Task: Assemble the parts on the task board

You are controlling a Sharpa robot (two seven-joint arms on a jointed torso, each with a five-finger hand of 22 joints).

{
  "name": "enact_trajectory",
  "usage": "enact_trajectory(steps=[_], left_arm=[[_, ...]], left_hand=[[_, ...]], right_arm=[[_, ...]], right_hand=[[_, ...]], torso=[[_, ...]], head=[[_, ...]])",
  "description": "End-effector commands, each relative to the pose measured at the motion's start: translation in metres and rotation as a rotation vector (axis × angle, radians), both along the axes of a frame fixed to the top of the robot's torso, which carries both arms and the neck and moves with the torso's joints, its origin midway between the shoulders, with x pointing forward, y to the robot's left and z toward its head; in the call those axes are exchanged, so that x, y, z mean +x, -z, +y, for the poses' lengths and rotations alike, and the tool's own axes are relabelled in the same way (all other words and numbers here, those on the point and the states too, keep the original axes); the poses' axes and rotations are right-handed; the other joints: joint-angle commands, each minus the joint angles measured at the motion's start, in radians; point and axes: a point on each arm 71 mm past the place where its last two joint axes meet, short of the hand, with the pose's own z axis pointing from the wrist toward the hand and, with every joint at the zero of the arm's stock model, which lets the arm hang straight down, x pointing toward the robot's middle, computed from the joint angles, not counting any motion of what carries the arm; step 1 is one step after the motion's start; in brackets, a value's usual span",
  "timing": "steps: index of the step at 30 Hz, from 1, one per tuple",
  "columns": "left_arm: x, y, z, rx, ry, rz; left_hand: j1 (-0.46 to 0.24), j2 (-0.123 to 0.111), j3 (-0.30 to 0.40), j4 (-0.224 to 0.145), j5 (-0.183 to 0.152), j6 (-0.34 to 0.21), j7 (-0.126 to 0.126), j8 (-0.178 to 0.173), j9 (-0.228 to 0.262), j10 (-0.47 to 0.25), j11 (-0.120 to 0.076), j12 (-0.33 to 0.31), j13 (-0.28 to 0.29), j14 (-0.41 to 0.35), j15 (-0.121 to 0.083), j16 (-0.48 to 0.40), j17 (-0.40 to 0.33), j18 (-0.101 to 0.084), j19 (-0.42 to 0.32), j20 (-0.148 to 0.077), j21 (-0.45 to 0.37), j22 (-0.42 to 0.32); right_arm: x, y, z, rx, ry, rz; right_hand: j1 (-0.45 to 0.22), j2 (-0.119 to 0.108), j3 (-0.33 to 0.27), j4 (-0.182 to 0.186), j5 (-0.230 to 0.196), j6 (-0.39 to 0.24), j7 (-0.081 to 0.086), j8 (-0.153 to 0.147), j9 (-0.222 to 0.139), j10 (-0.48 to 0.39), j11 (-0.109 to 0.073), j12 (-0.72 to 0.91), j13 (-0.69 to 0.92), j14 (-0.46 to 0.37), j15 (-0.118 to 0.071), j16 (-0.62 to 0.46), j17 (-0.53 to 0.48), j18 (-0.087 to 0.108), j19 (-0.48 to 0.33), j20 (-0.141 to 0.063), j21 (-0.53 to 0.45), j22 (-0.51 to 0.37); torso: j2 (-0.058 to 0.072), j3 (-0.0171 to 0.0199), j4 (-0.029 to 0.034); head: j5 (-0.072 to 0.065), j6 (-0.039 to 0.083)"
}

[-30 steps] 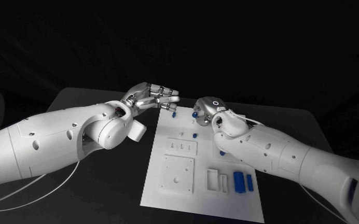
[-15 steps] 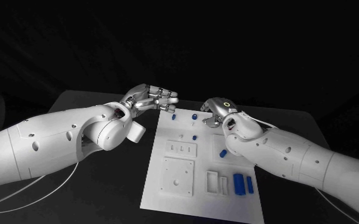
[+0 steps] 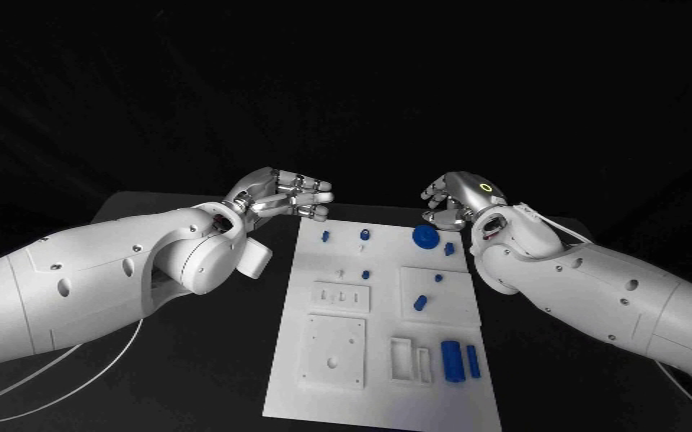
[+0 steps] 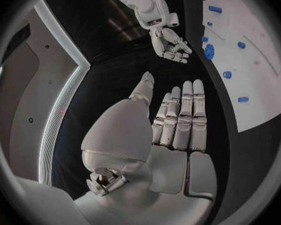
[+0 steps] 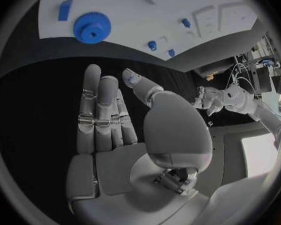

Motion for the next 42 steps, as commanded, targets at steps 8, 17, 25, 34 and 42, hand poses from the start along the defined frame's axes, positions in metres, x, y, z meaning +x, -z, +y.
enact_trajectory(steps=[8,17,25,34,42], left_arm=[[0.005,0.0,0.003,-0.009,-0.001,-0.009],[0.006,0.001,0.003,-0.009,0.001,-0.006],[0.006,0.002,0.002,-0.009,0.005,-0.002],[0.006,0.003,0.001,-0.009,0.008,0.002],[0.006,0.003,0.001,-0.008,0.012,0.005]], left_hand=[[0.003,0.006,-0.001,-0.002,0.0,0.0,0.003,-0.002,-0.001,0.001,0.002,-0.004,0.0,0.005,0.004,-0.003,0.001,0.009,0.003,0.005,-0.004,0.0],[0.003,0.006,-0.001,-0.003,0.0,0.001,0.003,-0.002,-0.001,0.001,0.002,-0.004,0.0,0.005,0.004,-0.003,0.001,0.009,0.003,0.005,-0.005,0.0],[0.003,0.006,-0.001,-0.003,0.0,0.001,0.003,-0.002,-0.001,0.001,0.002,-0.004,0.0,0.005,0.004,-0.003,0.001,0.009,0.003,0.005,-0.005,0.0],[0.003,0.009,-0.001,-0.003,0.0,0.001,0.003,-0.002,-0.001,0.001,0.002,-0.004,0.0,0.004,0.004,-0.003,0.001,0.009,0.003,0.005,-0.005,0.0],[0.002,0.01,-0.001,-0.004,0.001,0.001,0.002,-0.002,-0.001,0.001,0.002,-0.004,0.0,0.004,0.004,-0.003,0.001,0.009,0.002,0.005,-0.004,0.0]], right_arm=[[0.013,0.017,-0.027,0.019,0.008,0.185],[0.025,0.035,-0.028,-0.008,0.004,0.279],[0.028,0.047,-0.024,0.002,-0.012,0.301],[0.028,0.051,-0.021,0.023,-0.025,0.305],[0.028,0.057,-0.02,-0.006,-0.017,0.367]], right_hand=[[0.019,0.032,-0.277,0.015,0.098,-0.042,-0.016,-0.002,0.006,-0.1,-0.051,0.677,0.773,-0.007,-0.033,0.225,0.341,-0.079,0.1,-0.049,-0.047,-0.028],[0.006,0.056,-0.323,0.024,0.162,-0.089,-0.004,-0.002,0.007,0.001,-0.038,0.992,1.14,0.021,-0.021,0.348,0.529,-0.031,0.113,-0.033,-0.004,0.095],[0.012,0.06,-0.324,0.04,0.182,-0.092,-0.002,-0.003,0.005,0.027,-0.037,1.016,1.202,0.023,-0.019,0.363,0.541,-0.026,0.109,-0.03,-0.017,0.178],[0.001,0.069,-0.33,0.037,0.195,-0.085,-0.006,-0.002,0.005,0.042,-0.038,1.047,1.226,0.026,-0.021,0.377,0.55,-0.026,0.121,-0.032,-0.029,0.202],[-0.005,0.078,-0.343,0.048,0.214,-0.103,-0.013,-0.003,0.004,0.059,-0.044,1.066,1.241,0.029,-0.026,0.395,0.561,-0.028,0.129,-0.037,-0.033,0.224]], torso=[[-0.009,0.0178,-0.0211],[-0.005,0.0197,-0.0171],[0.0,0.0215,-0.0118],[0.005,0.0225,-0.0052],[0.004,0.0229,-0.0072]], head=[[-0.004,0.004],[-0.007,0.0],[-0.019,0.003],[-0.02,0.0],[-0.017,-0.005]])
